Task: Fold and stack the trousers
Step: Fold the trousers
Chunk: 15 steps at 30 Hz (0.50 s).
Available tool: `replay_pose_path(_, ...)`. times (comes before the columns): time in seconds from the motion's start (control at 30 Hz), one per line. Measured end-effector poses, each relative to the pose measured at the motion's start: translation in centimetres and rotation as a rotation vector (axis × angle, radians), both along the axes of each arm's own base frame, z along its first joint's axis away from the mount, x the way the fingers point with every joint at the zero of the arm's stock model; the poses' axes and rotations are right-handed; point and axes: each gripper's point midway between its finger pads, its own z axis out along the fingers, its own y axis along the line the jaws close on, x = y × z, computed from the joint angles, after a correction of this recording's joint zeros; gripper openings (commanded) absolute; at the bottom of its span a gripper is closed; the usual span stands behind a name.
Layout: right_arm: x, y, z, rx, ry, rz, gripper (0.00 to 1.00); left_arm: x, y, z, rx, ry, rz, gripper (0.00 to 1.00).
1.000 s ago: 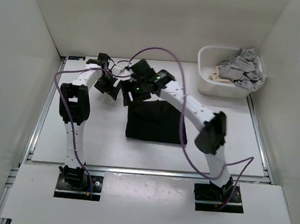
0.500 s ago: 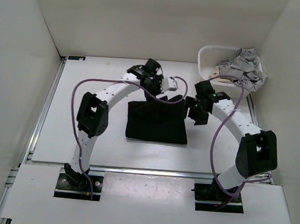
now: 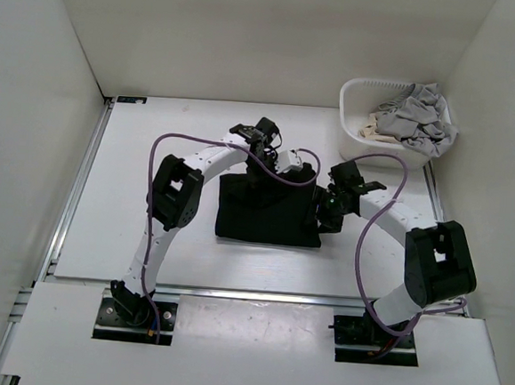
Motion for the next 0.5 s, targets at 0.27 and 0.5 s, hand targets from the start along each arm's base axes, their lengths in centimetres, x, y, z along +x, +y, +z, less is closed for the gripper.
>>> replay_pose_path(0.27, -0.1, 1.3, -1.3, 0.084, 0.020, -0.014, 0.20, 1.0, 0.3, 1.8, -0.044, 0.023, 0.112, 0.14)
replay_pose_path(0.5, -0.6, 1.2, -2.1, 0.096, 0.033, -0.021, 0.15, 6.7, 6.9, 5.8, -0.155, 0.024, 0.447, 0.14)
